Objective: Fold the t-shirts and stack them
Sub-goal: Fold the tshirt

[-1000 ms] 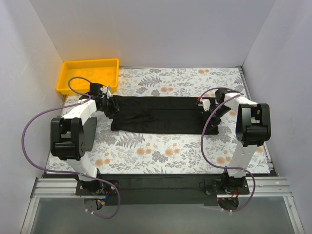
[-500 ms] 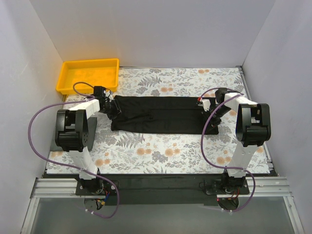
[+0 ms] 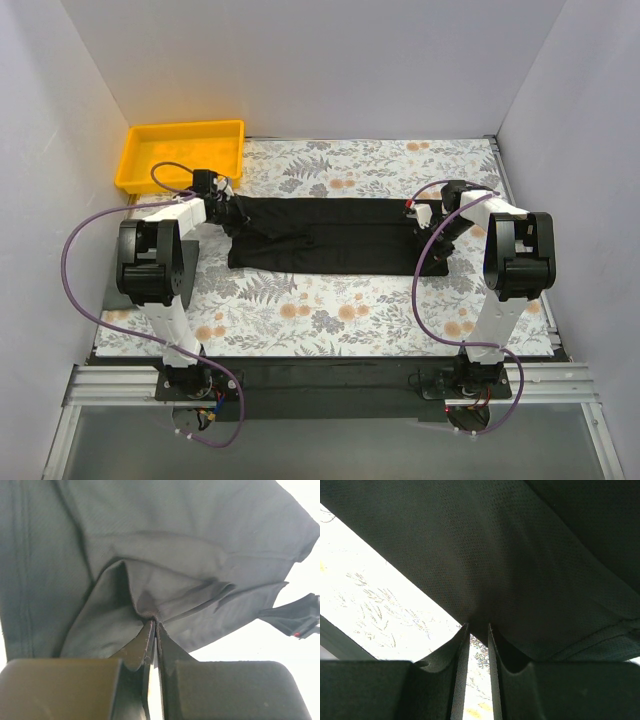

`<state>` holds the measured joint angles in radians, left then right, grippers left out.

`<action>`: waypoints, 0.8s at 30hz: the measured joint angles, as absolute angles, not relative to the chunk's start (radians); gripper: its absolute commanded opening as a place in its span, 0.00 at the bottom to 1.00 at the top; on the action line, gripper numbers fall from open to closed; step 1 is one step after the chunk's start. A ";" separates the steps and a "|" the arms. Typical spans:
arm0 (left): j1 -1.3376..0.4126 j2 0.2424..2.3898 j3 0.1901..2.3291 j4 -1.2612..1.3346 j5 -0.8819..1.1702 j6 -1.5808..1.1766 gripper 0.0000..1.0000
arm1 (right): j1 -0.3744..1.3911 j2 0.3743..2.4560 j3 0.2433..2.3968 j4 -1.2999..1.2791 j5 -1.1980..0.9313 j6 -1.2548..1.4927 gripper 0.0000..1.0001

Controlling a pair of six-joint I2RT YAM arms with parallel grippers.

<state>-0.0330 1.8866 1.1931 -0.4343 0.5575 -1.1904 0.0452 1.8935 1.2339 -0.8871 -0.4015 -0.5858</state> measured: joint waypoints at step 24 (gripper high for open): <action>-0.033 2.037 1.273 -0.008 0.646 -1.478 0.21 | 0.045 1.893 1.235 -0.907 -0.392 -0.583 0.27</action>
